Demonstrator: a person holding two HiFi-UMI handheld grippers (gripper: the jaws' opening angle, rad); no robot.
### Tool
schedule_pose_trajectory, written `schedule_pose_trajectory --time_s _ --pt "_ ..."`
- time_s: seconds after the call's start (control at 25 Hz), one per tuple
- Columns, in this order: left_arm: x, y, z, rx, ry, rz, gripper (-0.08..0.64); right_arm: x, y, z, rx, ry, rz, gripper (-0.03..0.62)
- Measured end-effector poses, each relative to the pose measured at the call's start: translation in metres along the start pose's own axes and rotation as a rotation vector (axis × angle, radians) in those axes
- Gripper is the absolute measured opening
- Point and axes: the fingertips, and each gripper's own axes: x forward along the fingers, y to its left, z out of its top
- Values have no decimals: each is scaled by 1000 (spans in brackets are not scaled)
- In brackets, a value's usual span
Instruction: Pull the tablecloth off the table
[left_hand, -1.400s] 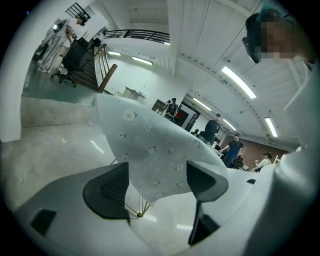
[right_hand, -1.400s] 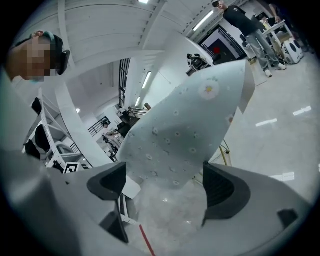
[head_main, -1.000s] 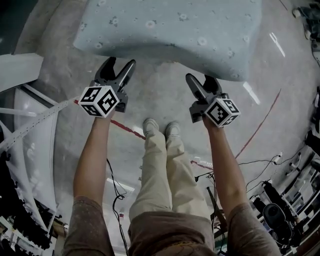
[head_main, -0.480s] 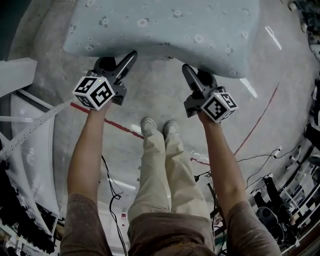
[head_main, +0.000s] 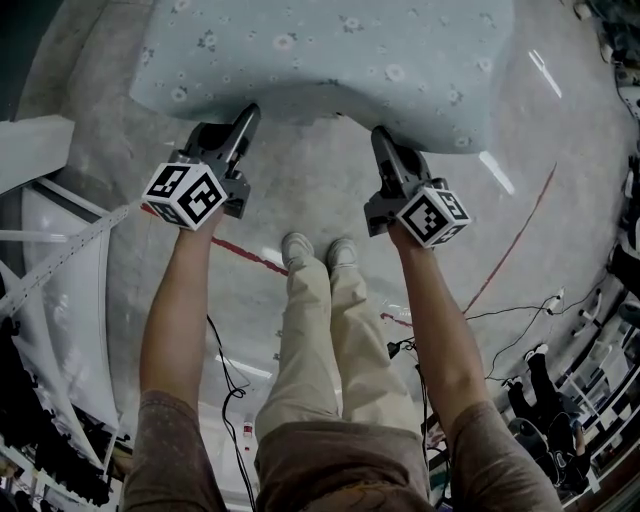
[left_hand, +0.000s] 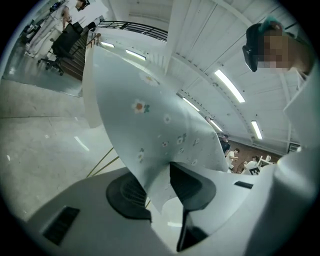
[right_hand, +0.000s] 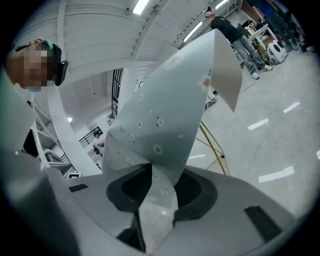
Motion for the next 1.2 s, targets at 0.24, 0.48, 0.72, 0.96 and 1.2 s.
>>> schedule_pose_trajectory --time_s 0.24,0.48,0.72,0.96,1.2 --pt "-19 -16 1 -21 -21 18 38 -10 12 2 -30 1 -26 50" --pt "-37 -39 9 -2 1 50 23 -26 29 4 -60 35 -21 9" --pt "-58 -69 32 30 2 65 21 -49 58 13 -92 62 3 8" --pt "-76 -112 56 61 8 66 21 -78 82 36 -86 54 -6 6" --pt "-98 -140 86 61 -6 113 20 -105 111 64 -145 87 33 6"
